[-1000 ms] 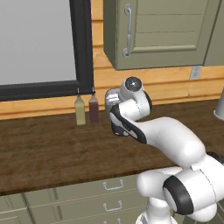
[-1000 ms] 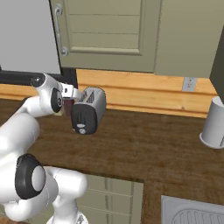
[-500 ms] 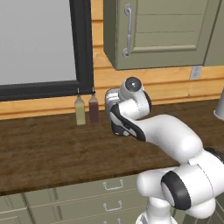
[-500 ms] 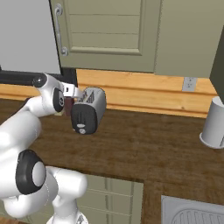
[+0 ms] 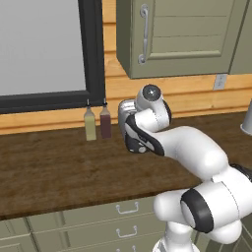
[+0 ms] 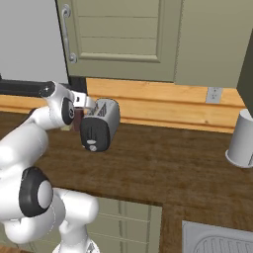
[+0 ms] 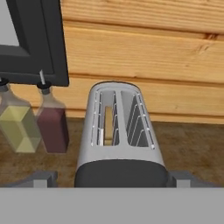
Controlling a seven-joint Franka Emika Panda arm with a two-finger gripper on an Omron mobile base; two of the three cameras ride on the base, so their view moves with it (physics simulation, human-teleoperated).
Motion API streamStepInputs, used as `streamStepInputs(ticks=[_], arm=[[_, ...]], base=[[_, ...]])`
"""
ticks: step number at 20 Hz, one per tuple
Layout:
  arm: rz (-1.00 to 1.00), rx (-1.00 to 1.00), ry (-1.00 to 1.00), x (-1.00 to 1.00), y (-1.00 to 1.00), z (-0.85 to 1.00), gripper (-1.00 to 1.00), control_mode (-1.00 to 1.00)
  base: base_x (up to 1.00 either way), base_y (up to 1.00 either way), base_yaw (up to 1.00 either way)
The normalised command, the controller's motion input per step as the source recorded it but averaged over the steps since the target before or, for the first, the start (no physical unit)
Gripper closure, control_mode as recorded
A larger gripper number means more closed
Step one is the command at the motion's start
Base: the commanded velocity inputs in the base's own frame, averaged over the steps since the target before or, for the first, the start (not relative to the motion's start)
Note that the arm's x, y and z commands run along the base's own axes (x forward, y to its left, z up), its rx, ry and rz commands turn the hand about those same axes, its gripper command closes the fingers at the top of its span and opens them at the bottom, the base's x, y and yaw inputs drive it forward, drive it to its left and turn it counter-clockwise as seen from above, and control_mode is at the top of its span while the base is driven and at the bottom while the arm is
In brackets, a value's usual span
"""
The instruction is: Start the toaster. Once the lever pops up, take the bread to the plate on the dining counter.
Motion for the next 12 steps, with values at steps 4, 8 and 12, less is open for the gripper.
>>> streamStepInputs(ticks=[4, 8, 12], arm=[[0.00, 0.00, 0.00, 0.12, -0.07, 0.06, -1.00, -1.00], [0.00, 0.00, 0.00, 0.10, -0.07, 0.06, -1.00, -1.00], [0.00, 0.00, 0.00, 0.07, -0.06, 0.02, -1.00, -1.00]], base=[[0.00, 0.00, 0.00], [0.00, 0.00, 0.00], [0.00, 0.00, 0.00]])
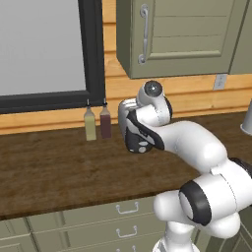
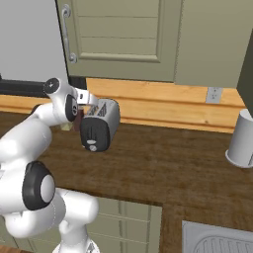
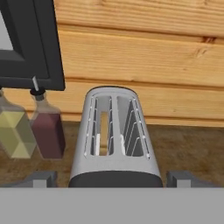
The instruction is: Start the toaster. Once the lever pops up, take the bread to the plate on the dining counter.
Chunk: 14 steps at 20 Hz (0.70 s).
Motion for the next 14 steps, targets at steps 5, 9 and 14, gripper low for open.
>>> streamStepInputs(ticks=[5, 9, 14], arm=[[0.00, 0.00, 0.00, 0.08, 0.00, 0.00, -1.00, -1.00], [0.00, 0.00, 0.00, 0.07, 0.00, 0.00, -1.00, -1.00], [0.00, 0.00, 0.00, 0.08, 0.00, 0.00, -1.00, -1.00]], base=[[0.00, 0.00, 0.00], [0.00, 0.00, 0.00], [0.00, 0.00, 0.00]])
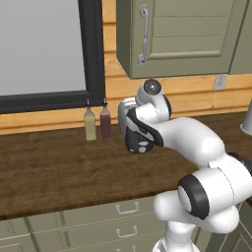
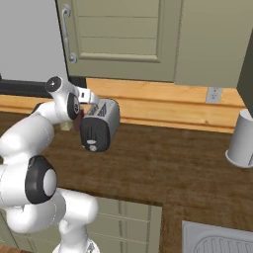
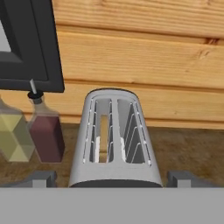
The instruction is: Start the toaster. Once the lever pops up, take the bread to the plate on the dining counter.
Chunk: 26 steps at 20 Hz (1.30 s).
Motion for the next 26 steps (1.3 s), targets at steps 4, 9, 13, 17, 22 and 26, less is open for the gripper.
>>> streamStepInputs(ticks=[4, 9, 13, 17, 22, 26], arm=[[0.00, 0.00, 0.00, 0.11, 0.00, 0.00, -1.00, -1.00], [0.00, 0.00, 0.00, 0.07, 0.00, 0.00, -1.00, -1.00], [0.00, 0.00, 0.00, 0.01, 0.01, -0.01, -1.00, -1.00], [0.00, 0.00, 0.00, 0.00, 0.00, 0.00, -1.00, -1.00], [0.00, 0.00, 0.00, 0.00, 0.00, 0.00, -1.00, -1.00], [0.00, 0.00, 0.00, 0.00, 0.00, 0.00, -1.00, -1.00]], base=[[0.00, 0.00, 0.00], [0.00, 0.00, 0.00], [0.00, 0.00, 0.00], [0.00, 0.00, 0.00], [0.00, 0.00, 0.00], [0.00, 0.00, 0.00]])
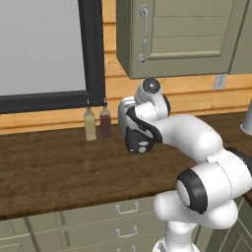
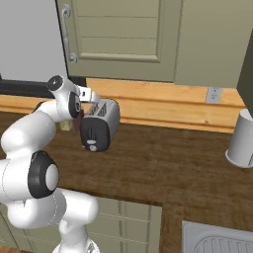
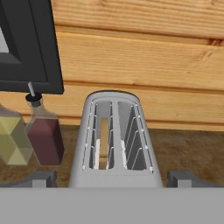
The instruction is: Start the toaster. Once the lever pops up, take the bread to the plate on the dining counter.
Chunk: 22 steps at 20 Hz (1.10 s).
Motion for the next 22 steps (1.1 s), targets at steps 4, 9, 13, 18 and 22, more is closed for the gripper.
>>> streamStepInputs(ticks=[4, 9, 13, 18, 22], arm=[[0.00, 0.00, 0.00, 0.00, 0.00, 0.00, -1.00, -1.00], [0.00, 0.00, 0.00, 0.00, 0.00, 0.00, -1.00, -1.00], [0.00, 0.00, 0.00, 0.00, 0.00, 0.00, -1.00, -1.00], [0.00, 0.00, 0.00, 0.00, 0.00, 0.00, -1.00, -1.00], [0.00, 0.00, 0.00, 0.00, 0.00, 0.00, -1.00, -1.00]], base=[[0.00, 0.00, 0.00], [0.00, 0.00, 0.00], [0.00, 0.00, 0.00], [0.00, 0.00, 0.00], [0.00, 0.00, 0.00]])
